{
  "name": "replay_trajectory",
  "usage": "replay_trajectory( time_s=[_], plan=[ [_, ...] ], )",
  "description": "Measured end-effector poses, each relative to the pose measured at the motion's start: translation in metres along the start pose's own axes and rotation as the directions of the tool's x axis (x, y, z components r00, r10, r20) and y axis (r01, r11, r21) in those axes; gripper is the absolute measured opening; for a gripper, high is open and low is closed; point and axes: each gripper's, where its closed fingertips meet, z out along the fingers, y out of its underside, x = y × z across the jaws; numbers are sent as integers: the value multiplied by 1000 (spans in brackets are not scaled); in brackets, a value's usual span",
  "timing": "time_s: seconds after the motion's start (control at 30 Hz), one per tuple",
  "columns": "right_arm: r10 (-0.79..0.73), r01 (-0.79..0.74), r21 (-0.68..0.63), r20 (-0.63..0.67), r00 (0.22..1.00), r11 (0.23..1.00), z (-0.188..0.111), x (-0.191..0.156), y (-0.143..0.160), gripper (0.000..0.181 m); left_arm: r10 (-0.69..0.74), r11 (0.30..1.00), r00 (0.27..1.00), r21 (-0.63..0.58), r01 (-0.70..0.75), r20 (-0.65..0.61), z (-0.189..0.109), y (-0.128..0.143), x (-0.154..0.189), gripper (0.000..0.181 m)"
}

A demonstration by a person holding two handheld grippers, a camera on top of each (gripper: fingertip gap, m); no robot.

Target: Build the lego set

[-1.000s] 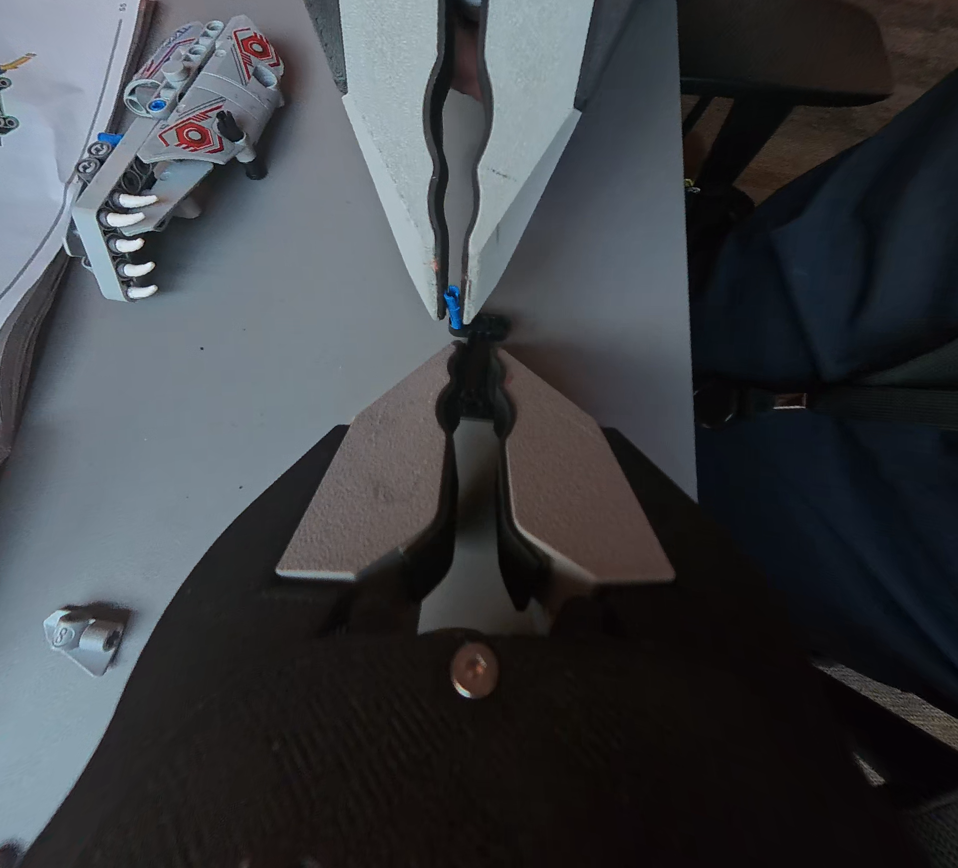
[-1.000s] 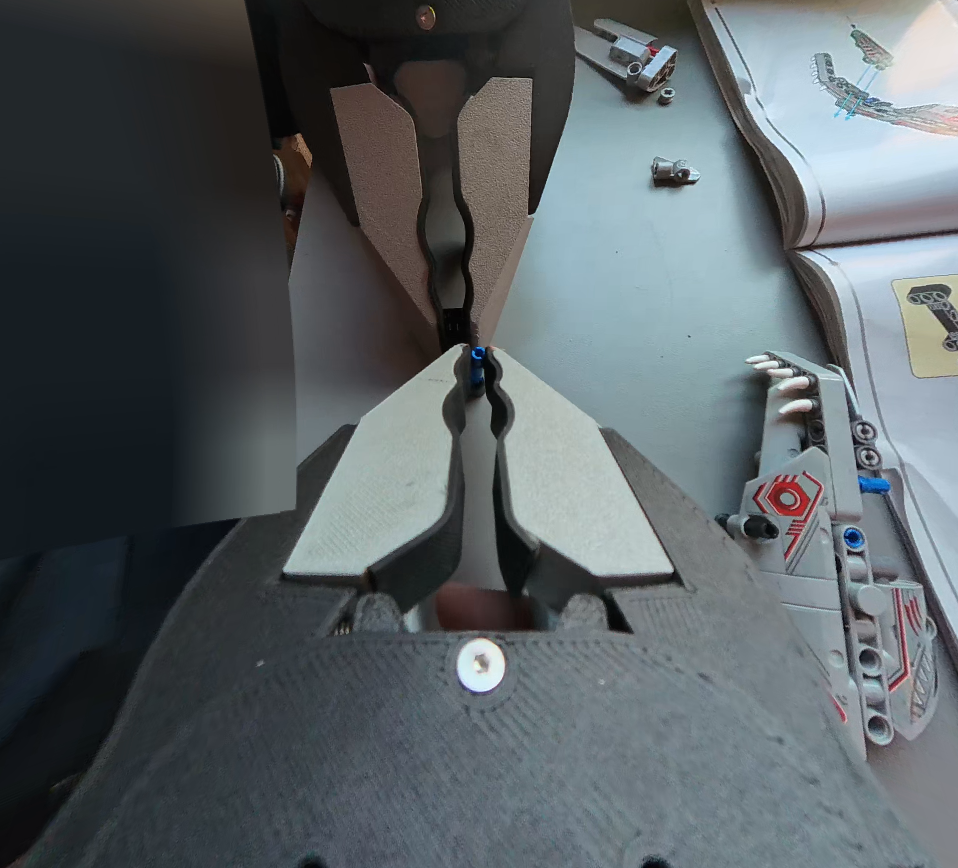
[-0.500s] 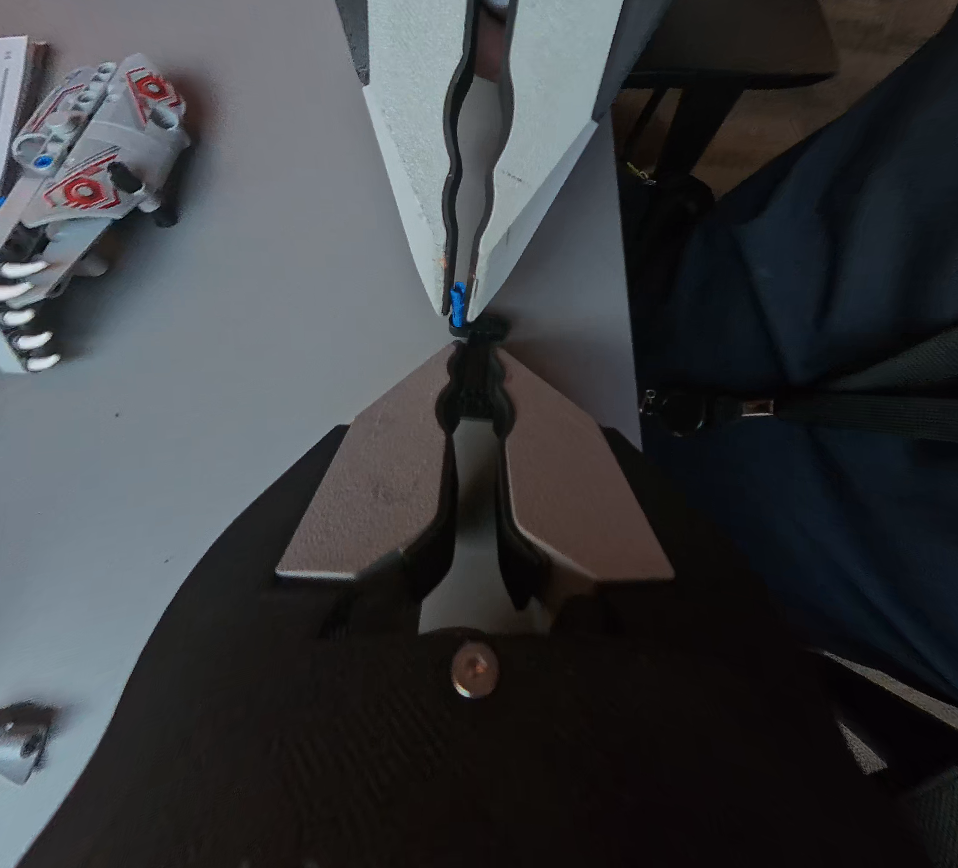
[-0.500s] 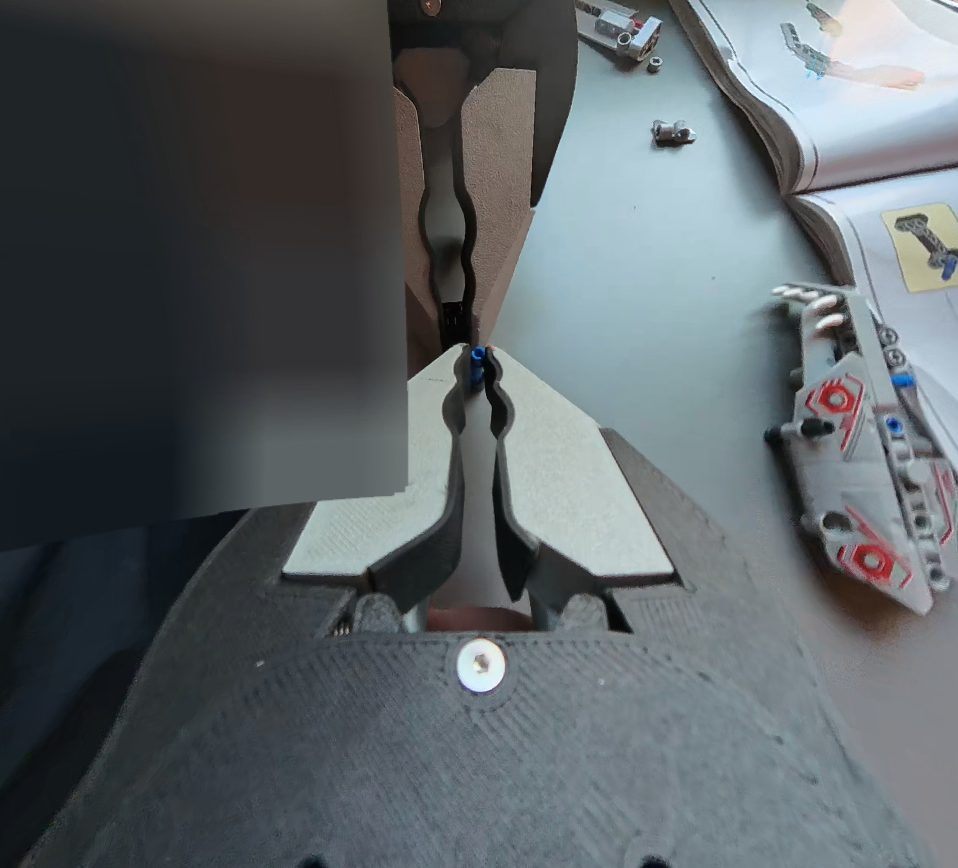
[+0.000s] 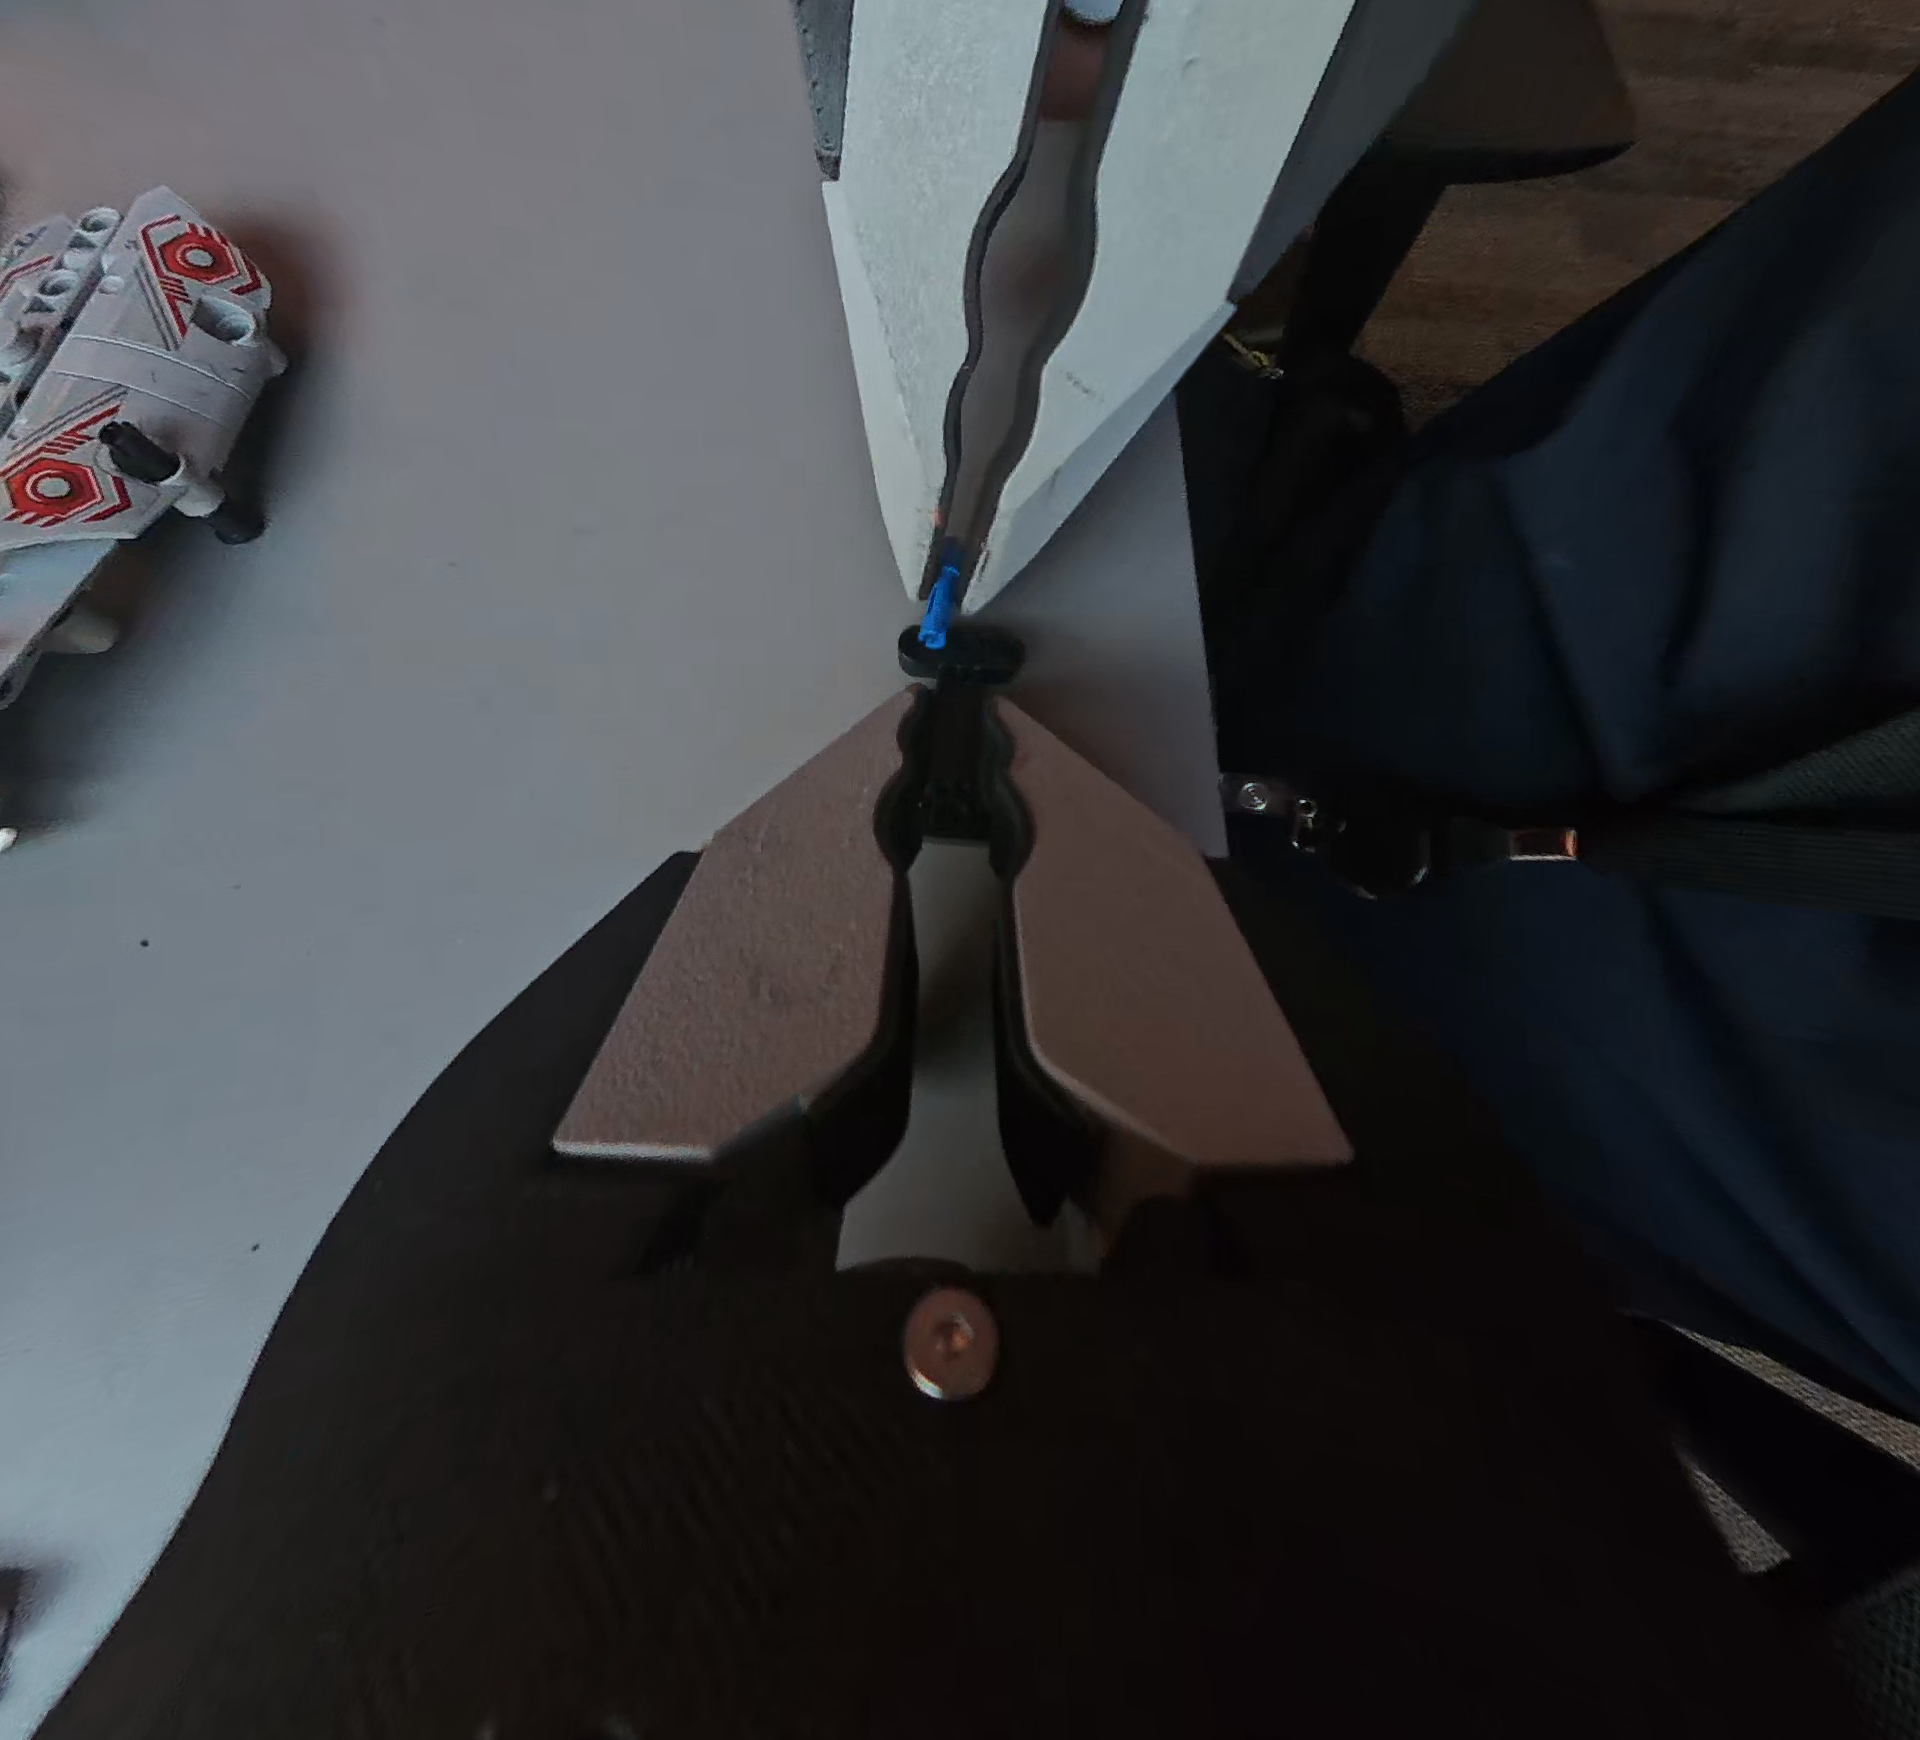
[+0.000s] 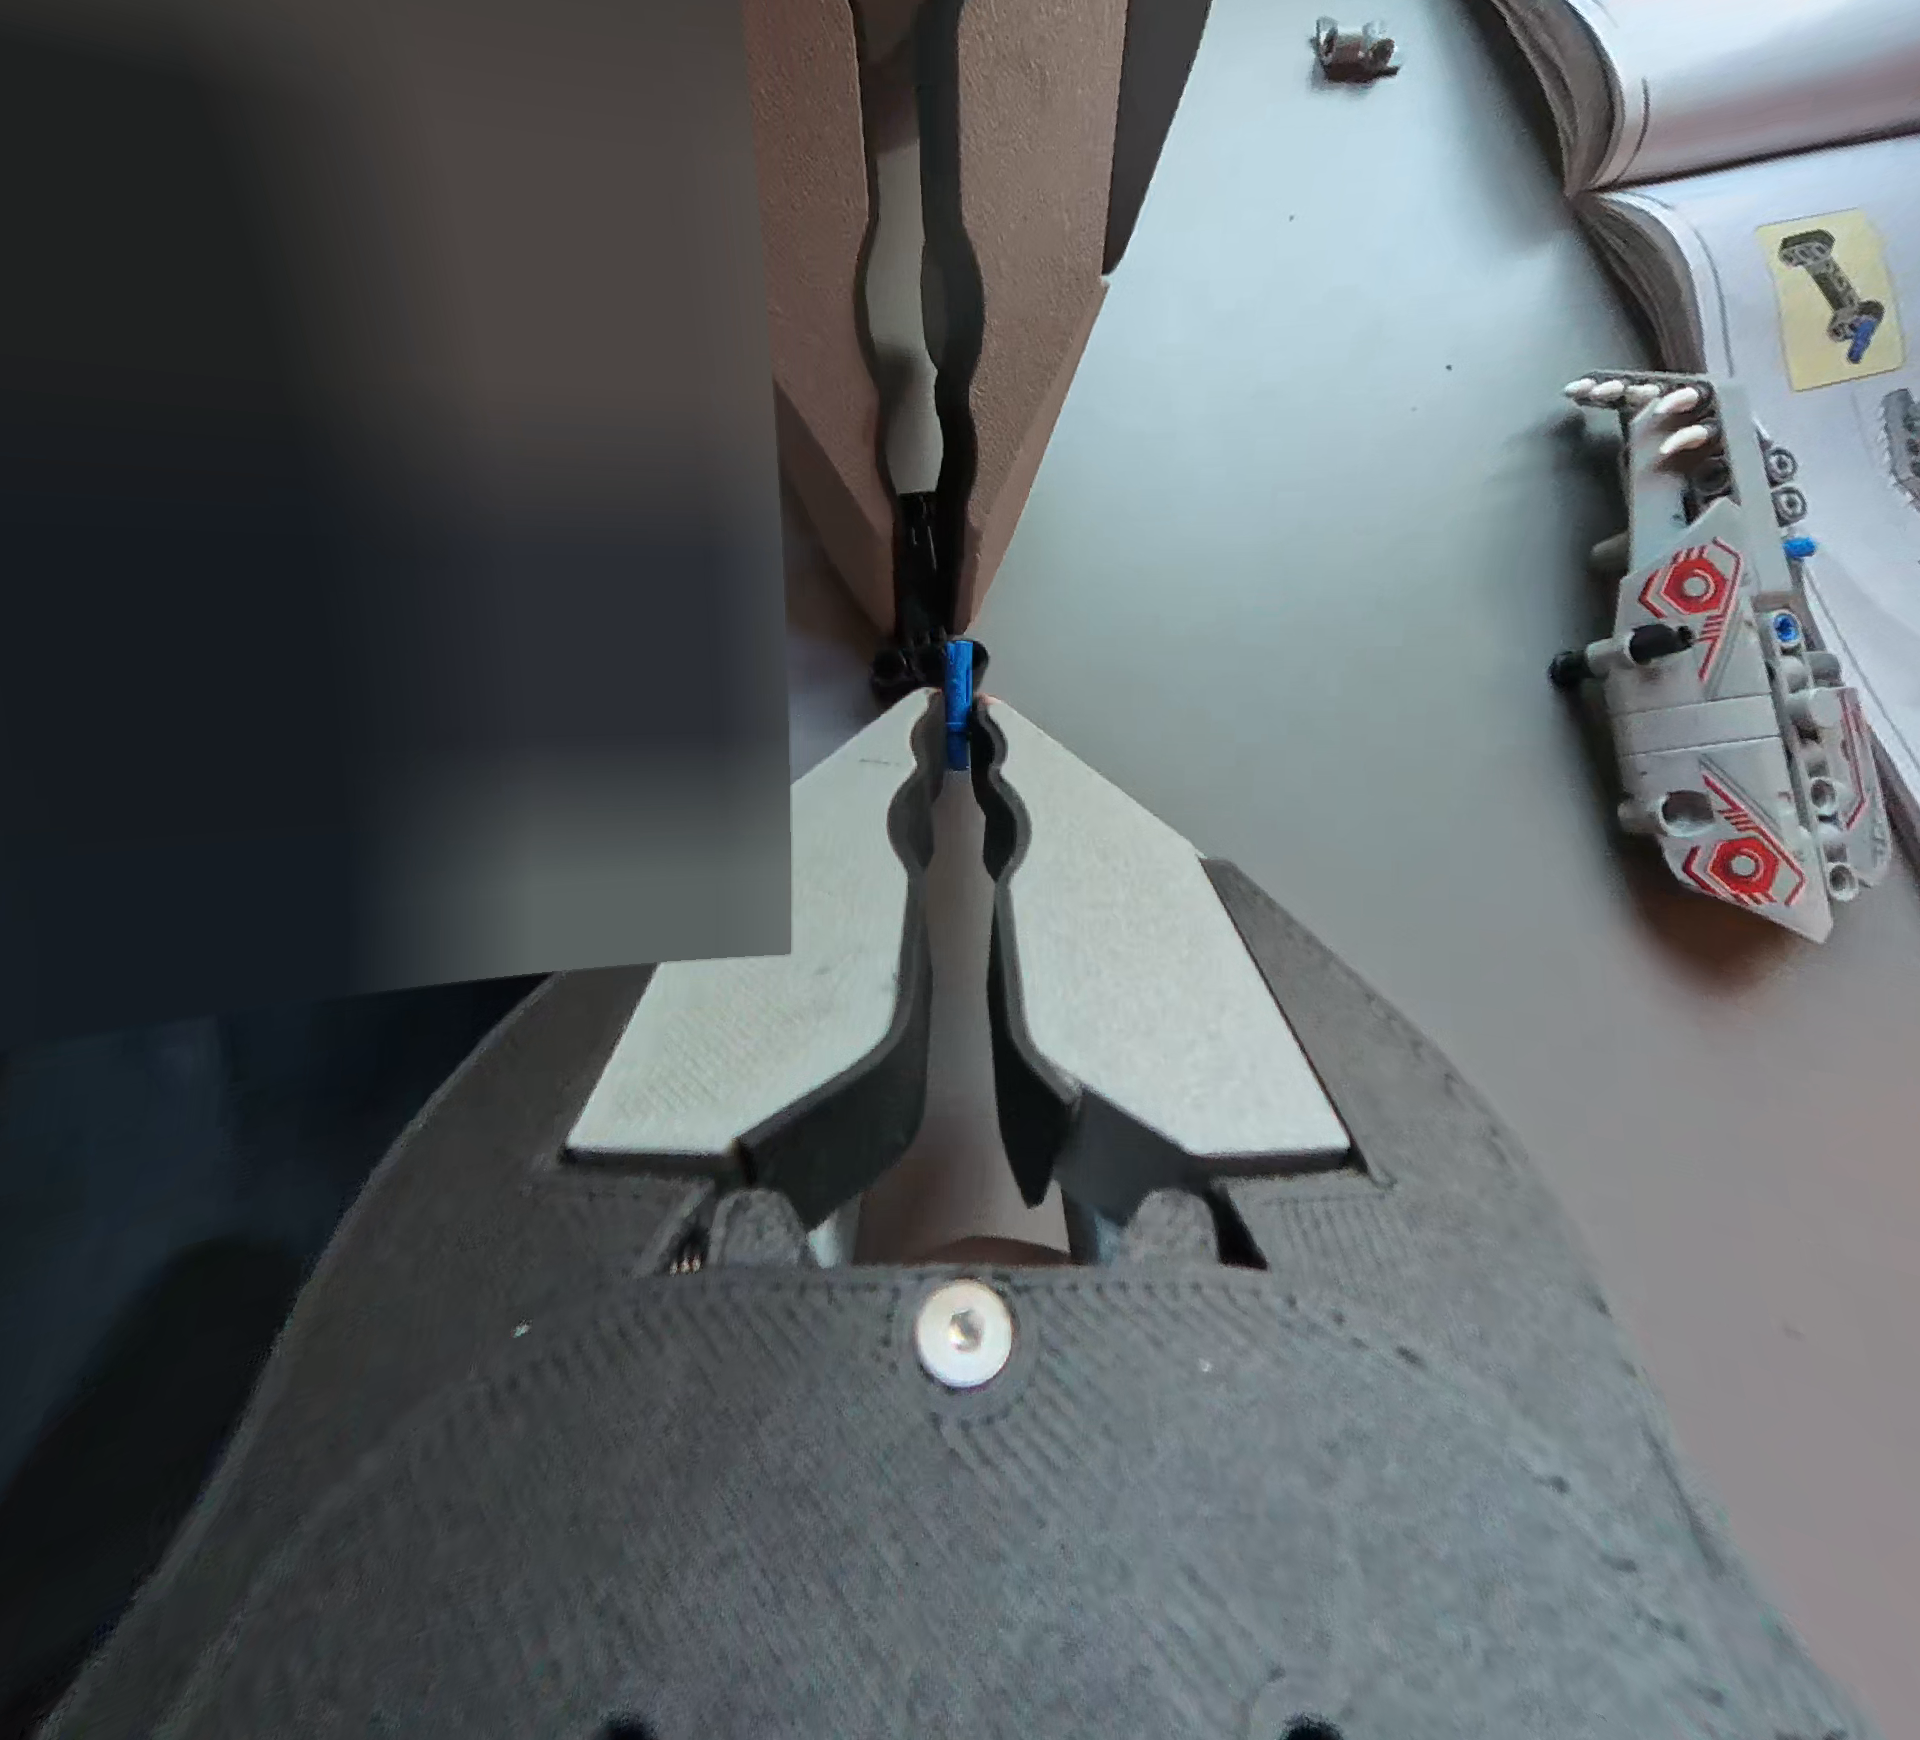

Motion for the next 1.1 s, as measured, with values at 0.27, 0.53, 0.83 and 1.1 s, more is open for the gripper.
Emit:
replay_trajectory(
  time_s=[0.27, 0.53, 0.83, 1.1],
  plan=[
    [-131, 128, -34, -81, 988, 991, -12, 11, -13, 2, -24, 997, 997, 71, 19, 70, -9, -8, -14, 19],
    [-258, 247, -90, -146, 955, 965, -5, 9, -12, 2, -19, 986, 999, 165, 12, 41, -12, -25, -7, 13],
    [-302, 290, -90, -175, 937, 953, -9, 8, -19, 2, 4, 987, 998, 161, -14, 59, -10, -26, -7, 1],
    [-250, 248, -33, -130, 959, 968, -11, 2, -24, 2, 29, 986, 999, 162, -34, 30, -12, -25, -2, 1]
  ],
)
